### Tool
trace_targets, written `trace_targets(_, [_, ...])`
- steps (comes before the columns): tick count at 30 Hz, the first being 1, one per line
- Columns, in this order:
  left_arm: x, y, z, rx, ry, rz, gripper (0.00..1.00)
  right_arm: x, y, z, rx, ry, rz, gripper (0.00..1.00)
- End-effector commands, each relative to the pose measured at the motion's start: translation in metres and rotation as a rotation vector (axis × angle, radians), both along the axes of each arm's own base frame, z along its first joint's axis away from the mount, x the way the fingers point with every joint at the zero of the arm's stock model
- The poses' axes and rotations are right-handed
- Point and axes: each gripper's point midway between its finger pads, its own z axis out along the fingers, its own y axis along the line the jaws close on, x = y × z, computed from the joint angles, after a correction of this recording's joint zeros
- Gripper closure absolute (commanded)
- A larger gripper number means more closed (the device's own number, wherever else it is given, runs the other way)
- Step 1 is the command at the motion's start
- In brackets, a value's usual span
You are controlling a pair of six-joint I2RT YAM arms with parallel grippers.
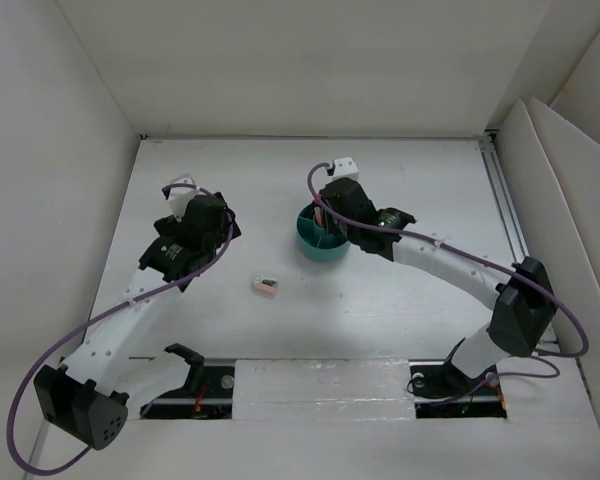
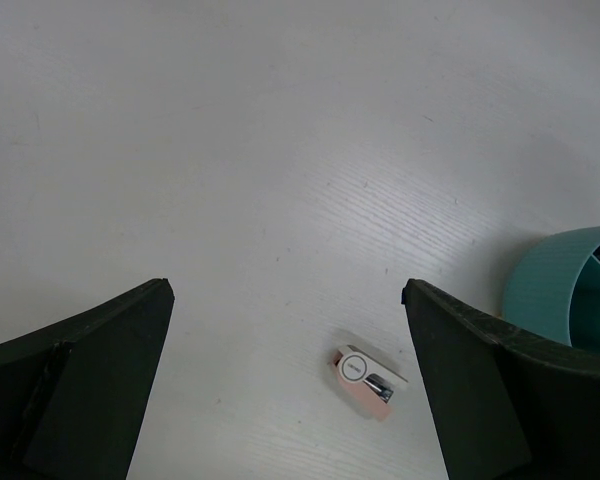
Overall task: Sort the stationery into containers
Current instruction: Pick up the stationery from the center of the board, then place the stationery in the storage box.
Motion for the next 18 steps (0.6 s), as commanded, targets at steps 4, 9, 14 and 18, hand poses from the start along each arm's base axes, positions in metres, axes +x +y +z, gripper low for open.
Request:
trace_targets(4, [0.003,0.000,0.015,-0.012,-0.045,-0.005,0.00,0.005,-0.005,0.007,0.003,-0.034,0.061,0.98])
trace_targets(9, [0.004,-0.002,0.016,-0.021,-0.050,-0.012,0.00,-0.001,-0.011,-0.012,-0.009,-0.009,0.055,0.98])
trace_targets(14, [0.004,-0.002,0.016,-0.021,-0.050,-0.012,0.00,-0.007,-0.013,-0.029,-0.010,0.023,0.053,0.98])
trace_targets(18, [0.004,-0.004,0.016,-0.019,-0.046,-0.024,0.00,-0.006,-0.011,-0.034,-0.010,0.023,0.053,0.98])
